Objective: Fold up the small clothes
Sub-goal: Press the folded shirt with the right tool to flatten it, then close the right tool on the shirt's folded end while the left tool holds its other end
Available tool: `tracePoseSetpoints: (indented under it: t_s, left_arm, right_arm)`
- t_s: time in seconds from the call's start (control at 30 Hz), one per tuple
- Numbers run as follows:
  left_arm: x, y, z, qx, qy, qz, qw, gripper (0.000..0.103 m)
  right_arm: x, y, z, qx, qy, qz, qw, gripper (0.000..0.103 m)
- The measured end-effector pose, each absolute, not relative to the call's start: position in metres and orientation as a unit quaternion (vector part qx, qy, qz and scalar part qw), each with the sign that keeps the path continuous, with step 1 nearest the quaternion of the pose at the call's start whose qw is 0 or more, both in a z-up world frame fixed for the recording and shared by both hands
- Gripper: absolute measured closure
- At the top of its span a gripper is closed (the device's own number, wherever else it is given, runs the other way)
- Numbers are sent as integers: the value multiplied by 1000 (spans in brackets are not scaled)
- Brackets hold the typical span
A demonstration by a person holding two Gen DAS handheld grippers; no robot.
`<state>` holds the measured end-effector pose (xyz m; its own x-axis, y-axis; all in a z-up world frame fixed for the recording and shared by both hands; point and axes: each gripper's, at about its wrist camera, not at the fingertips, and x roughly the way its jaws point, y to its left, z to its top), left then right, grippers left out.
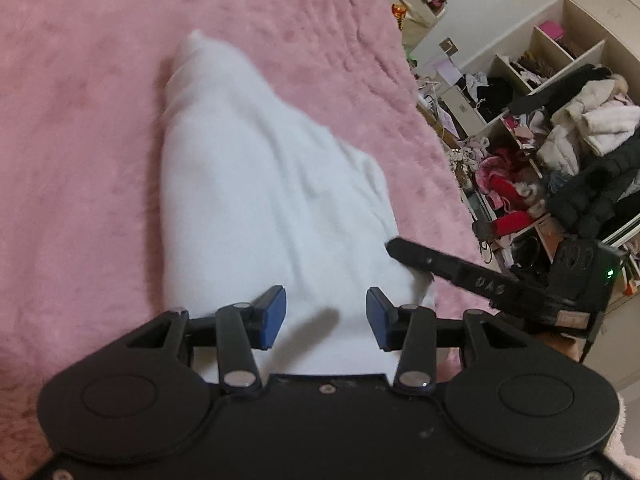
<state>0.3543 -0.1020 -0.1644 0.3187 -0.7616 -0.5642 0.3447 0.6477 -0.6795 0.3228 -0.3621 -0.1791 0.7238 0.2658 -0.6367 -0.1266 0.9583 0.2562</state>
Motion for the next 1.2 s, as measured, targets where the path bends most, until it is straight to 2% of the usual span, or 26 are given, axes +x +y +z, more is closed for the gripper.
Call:
tracePoseSetpoints:
  t_s: [0.13, 0.27, 0.37, 0.43, 0.5, 0.67, 0.73, 0.87, 0.97, 1.2]
  left_arm:
    - [356, -98, -171, -251, 471, -350, 770, 56]
    - [343, -88, -144, -243, 450, -348, 785, 56]
    - [316, -72, -127, -217, 421, -336, 814, 55]
    - [299, -62, -126, -209, 414, -322, 825, 55]
    - [289, -56, -132, -217, 421, -317, 822, 55]
    - [281, -55, -140, -242, 428, -327, 807, 55]
    - [283, -60, -140, -242, 430, -331, 804, 55]
    - [290, -69, -147, -234, 457, -323, 795, 54]
    - [292, -71, -160, -193, 487, -297, 799, 54]
    - [298, -58, -170, -230, 501, -293, 781, 54]
  right_arm:
    - [319, -367, -191, 113, 370, 91, 918, 101]
    - [282, -379, -163, 164, 322, 105, 927, 98]
    - [245, -385, -154, 199, 303, 97, 927, 86]
    - [229, -385, -160, 219, 306, 80, 923, 74]
    - [218, -381, -173, 246, 311, 76, 915, 69]
    - [215, -368, -193, 285, 315, 87, 901, 70]
    - [219, -362, -191, 264, 328, 82, 904, 91]
    - [217, -359, -184, 267, 330, 69, 903, 92]
    - [210, -364, -187, 262, 347, 45, 899, 93]
    - [207, -370, -214, 270, 384, 19, 883, 95]
